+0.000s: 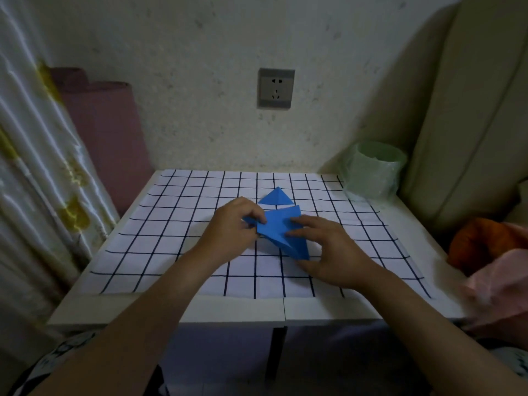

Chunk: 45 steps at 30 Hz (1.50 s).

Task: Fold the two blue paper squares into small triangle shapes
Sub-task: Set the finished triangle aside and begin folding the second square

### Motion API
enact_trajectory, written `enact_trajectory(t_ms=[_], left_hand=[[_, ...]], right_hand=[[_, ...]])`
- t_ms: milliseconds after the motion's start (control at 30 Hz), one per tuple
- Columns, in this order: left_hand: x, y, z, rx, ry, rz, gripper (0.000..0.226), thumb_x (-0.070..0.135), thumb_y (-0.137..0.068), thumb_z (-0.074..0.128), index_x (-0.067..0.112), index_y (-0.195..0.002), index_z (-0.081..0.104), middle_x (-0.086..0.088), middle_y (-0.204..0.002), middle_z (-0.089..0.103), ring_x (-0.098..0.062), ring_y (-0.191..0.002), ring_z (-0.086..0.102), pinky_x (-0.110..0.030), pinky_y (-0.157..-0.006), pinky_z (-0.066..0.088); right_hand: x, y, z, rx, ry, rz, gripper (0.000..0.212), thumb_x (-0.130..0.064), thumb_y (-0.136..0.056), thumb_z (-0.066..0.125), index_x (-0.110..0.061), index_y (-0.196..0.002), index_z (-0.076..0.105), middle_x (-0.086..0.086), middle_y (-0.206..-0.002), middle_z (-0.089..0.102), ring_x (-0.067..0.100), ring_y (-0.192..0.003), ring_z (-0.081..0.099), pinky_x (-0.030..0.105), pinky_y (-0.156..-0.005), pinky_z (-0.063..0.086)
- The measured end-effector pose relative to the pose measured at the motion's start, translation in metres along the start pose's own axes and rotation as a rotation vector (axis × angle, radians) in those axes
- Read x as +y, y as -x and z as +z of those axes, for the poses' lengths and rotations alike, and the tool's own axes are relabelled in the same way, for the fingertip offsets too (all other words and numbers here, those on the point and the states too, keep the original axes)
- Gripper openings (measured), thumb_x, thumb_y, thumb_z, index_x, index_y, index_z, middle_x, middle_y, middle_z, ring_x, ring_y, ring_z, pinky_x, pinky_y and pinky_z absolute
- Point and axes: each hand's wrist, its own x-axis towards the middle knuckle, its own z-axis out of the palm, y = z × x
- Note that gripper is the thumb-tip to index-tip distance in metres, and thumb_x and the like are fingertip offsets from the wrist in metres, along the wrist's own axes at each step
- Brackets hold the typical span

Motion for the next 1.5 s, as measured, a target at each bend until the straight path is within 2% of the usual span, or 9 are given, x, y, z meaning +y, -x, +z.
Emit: enact_trajectory(t_ms=[367, 500, 700, 833, 933, 1033, 1167, 1333, 1500], left_hand=[[-0.029, 0.015, -0.015, -0.262, -0.215, -0.099, 0.031, 0.01, -0.08, 0.076, 0.033, -0.099, 0.066, 0.017, -0.113, 0.061, -0.001, -0.106, 0.058, -0.016, -0.091, 0.049], [-0.022, 0.02, -0.014, -0.287, -0.583, 0.196, 0.052, 0.032, -0.08, 0.075, 0.032, -0.13, 0.059, 0.01, -0.127, 0.06, -0.011, -0.118, 0.051, -0.034, -0.105, 0.038], [-0.003, 0.024, 0.008, -0.272, -0.903, 0.527, 0.034, 0.034, -0.081, 0.069, 0.029, -0.114, 0.071, 0.001, -0.124, 0.065, -0.021, -0.116, 0.054, -0.039, -0.1, 0.037], [0.005, 0.024, 0.019, -0.293, -0.823, 0.539, 0.028, 0.025, -0.085, 0.068, 0.025, -0.113, 0.069, 0.003, -0.11, 0.068, -0.019, -0.103, 0.059, -0.036, -0.09, 0.047], [0.0, 0.026, 0.017, -0.323, -0.797, 0.401, 0.029, 0.023, -0.093, 0.056, 0.024, -0.12, 0.063, 0.002, -0.106, 0.067, -0.02, -0.096, 0.062, -0.038, -0.077, 0.051], [-0.01, 0.025, 0.009, -0.354, -0.697, 0.338, 0.032, 0.025, -0.095, 0.055, 0.026, -0.127, 0.062, 0.004, -0.119, 0.066, -0.017, -0.106, 0.062, -0.039, -0.083, 0.053], [-0.02, 0.031, 0.005, -0.348, -0.573, 0.318, 0.034, 0.018, -0.094, 0.062, 0.022, -0.127, 0.065, 0.0, -0.13, 0.065, -0.018, -0.118, 0.06, -0.034, -0.098, 0.05], [-0.027, 0.036, 0.006, -0.387, -0.396, 0.153, 0.036, 0.017, -0.096, 0.061, 0.026, -0.13, 0.062, 0.006, -0.14, 0.056, -0.007, -0.131, 0.048, -0.023, -0.114, 0.033], [-0.026, 0.037, 0.002, -0.321, -0.157, -0.015, 0.033, 0.009, -0.091, 0.066, 0.024, -0.12, 0.07, 0.006, -0.133, 0.061, 0.006, -0.122, 0.051, -0.005, -0.102, 0.035]], right_hand=[[-0.008, 0.003, 0.01, -0.174, 0.506, -0.155, 0.061, -0.059, -0.086, 0.039, -0.04, -0.144, 0.042, -0.004, -0.156, 0.036, 0.022, -0.151, 0.001, 0.059, -0.117, -0.011], [-0.011, 0.0, 0.014, -0.182, 0.529, -0.103, 0.061, -0.06, -0.086, 0.032, -0.039, -0.142, 0.046, -0.003, -0.145, 0.05, 0.027, -0.149, 0.017, 0.064, -0.114, -0.012], [-0.016, -0.002, 0.024, -0.141, 0.527, -0.08, 0.061, -0.061, -0.084, 0.031, -0.035, -0.135, 0.053, 0.003, -0.116, 0.061, 0.025, -0.12, 0.047, 0.062, -0.116, 0.005], [-0.021, -0.002, 0.028, -0.088, 0.487, -0.095, 0.058, -0.068, -0.085, 0.033, -0.034, -0.122, 0.062, 0.002, -0.102, 0.06, 0.022, -0.106, 0.051, 0.054, -0.115, 0.015], [-0.017, -0.001, 0.026, -0.115, 0.414, -0.089, 0.072, -0.072, -0.082, 0.039, -0.029, -0.137, 0.052, 0.002, -0.135, 0.054, 0.022, -0.132, 0.041, 0.046, -0.12, 0.009], [-0.008, 0.002, 0.019, -0.156, 0.322, -0.116, 0.086, -0.069, -0.082, 0.046, -0.028, -0.154, 0.025, -0.003, -0.161, 0.024, 0.012, -0.15, 0.011, 0.038, -0.12, -0.007], [-0.003, 0.007, 0.013, -0.17, 0.364, -0.187, 0.082, -0.065, -0.08, 0.047, -0.035, -0.153, 0.024, -0.004, -0.162, 0.016, 0.01, -0.151, -0.002, 0.052, -0.12, -0.011], [-0.005, 0.011, 0.015, -0.2, 0.383, -0.205, 0.072, -0.051, -0.083, 0.051, -0.038, -0.15, 0.028, -0.002, -0.16, 0.027, 0.015, -0.151, 0.007, 0.057, -0.117, -0.012], [-0.006, 0.003, 0.008, -0.165, 0.436, -0.222, 0.042, -0.039, -0.095, 0.055, -0.04, -0.137, 0.051, -0.008, -0.151, 0.044, 0.015, -0.146, 0.026, 0.055, -0.119, -0.004]])
